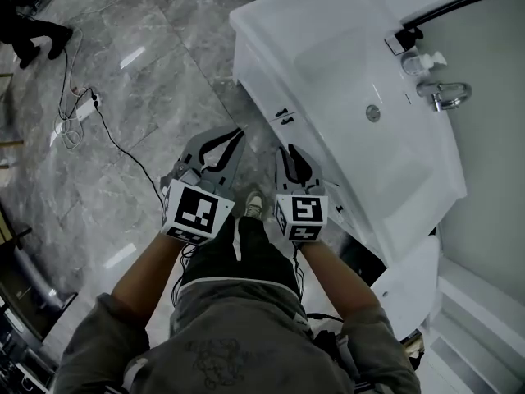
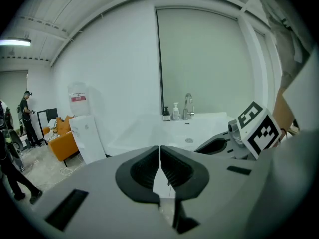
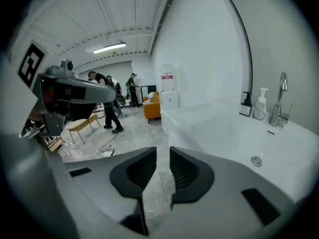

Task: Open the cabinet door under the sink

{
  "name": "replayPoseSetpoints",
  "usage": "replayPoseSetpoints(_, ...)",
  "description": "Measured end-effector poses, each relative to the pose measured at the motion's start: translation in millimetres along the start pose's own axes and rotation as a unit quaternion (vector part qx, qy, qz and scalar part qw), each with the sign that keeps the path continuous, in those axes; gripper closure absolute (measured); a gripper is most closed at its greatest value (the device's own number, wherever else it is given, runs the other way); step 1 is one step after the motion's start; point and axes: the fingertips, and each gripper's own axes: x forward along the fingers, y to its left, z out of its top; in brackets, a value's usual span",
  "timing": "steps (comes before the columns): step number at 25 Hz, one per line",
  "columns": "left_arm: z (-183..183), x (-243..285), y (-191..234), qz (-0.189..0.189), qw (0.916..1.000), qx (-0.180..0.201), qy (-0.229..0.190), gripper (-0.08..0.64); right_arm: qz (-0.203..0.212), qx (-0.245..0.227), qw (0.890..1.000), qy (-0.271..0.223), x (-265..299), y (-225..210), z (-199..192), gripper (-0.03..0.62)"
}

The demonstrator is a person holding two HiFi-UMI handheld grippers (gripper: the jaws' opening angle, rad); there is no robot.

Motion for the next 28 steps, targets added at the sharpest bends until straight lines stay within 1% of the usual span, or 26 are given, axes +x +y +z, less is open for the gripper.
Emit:
replayPoseSetpoints(2,-11.8,17.0,-1.1,-0.005,1.0,-0.001,0.006,0.534,0.0,-0.006,1.0,0.014,18.9,-3.8,-18.3,0.498)
replayPoseSetpoints(5,-32.0,41.2,1.0,-0.006,0.9998,-0.006,0.016,0.534,-0.016,-0.022,0.999,0.028,44.8,-16.3,-43.1,0.497)
replayPoseSetpoints(10,-72.2,78.2,3.0,-0.008,0.9991,-0.015,0.038,0.533,-0.035,-0.004,0.998,0.06,85.5,-42.4,-87.2,0.483)
replayPoseSetpoints(14,-102.2,104.8,1.8,-0.009,0.9989,-0.038,0.024,0.534,-0.046,-0.002,0.996,0.075,116.4,-54.4,-117.8,0.476)
replayPoseSetpoints(15,-112.1,110.7,1.0,-0.009,0.9987,-0.043,0.028,0.534,-0.046,0.002,0.996,0.079,124.2,-56.1,-126.5,0.472)
replayPoseSetpoints(17,-131.3,121.8,-1.9,-0.009,0.9981,-0.046,0.042,0.534,-0.049,0.026,0.994,0.096,139.3,-61.4,-149.2,0.469)
replayPoseSetpoints(19,-144.8,131.6,-5.1,-0.01,0.9978,-0.046,0.048,0.534,-0.063,0.064,0.988,0.124,152.8,-71.8,-178.2,0.466)
replayPoseSetpoints(21,-154.8,140.3,-7.4,-0.01,0.9976,-0.047,0.05,0.534,-0.082,0.097,0.982,0.14,164.4,-85.3,-201.7,0.459)
replayPoseSetpoints(24,-167.7,150.5,-10.4,-0.009,0.9972,-0.055,0.05,0.534,-0.096,0.124,0.979,0.133,178.2,-99.7,-218.6,0.459)
replayPoseSetpoints(28,-187.1,161.4,-14.4,-0.007,0.9962,-0.062,0.06,0.534,-0.095,0.15,0.979,0.101,196.6,-110.4,-223.4,0.457)
